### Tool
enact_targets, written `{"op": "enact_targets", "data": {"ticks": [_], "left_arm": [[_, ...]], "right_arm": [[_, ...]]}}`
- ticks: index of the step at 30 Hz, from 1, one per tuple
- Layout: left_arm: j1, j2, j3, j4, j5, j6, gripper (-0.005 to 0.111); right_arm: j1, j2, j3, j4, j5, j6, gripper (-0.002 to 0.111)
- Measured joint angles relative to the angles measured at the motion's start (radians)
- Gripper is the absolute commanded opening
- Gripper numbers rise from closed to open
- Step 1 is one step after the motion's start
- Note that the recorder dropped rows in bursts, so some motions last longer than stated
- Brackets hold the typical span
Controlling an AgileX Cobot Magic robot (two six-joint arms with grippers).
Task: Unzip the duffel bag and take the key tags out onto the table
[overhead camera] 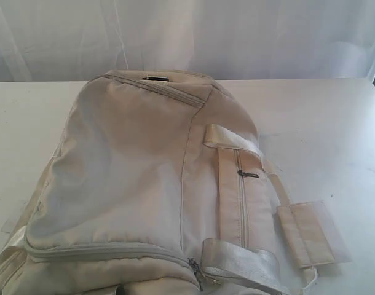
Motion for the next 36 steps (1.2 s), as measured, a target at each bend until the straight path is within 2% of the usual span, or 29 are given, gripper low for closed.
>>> {"op": "enact_targets", "data": {"ticks": [22, 28, 30, 32, 36], "left_arm": [[0.000, 0.000, 0.000, 0.000, -0.014, 0.000, 0.000], [0.000, 0.000, 0.000, 0.000, -0.161, 0.000, 0.000], [0.000, 0.000, 0.000, 0.000, -0.232, 0.000, 0.000], [0.000, 0.000, 0.000, 0.000, -0.358, 0.000, 0.000], [0.000, 0.000, 0.000, 0.000, -0.476, 0.000, 0.000]], "right_arm": [[0.000, 0.000, 0.000, 0.000, 0.000, 0.018, 0.000], [0.000, 0.000, 0.000, 0.000, 0.000, 0.018, 0.000], [0.000, 0.000, 0.000, 0.000, -0.006, 0.018, 0.000], [0.000, 0.000, 0.000, 0.000, -0.041, 0.018, 0.000], [0.000, 0.000, 0.000, 0.000, -0.128, 0.018, 0.000]]}}
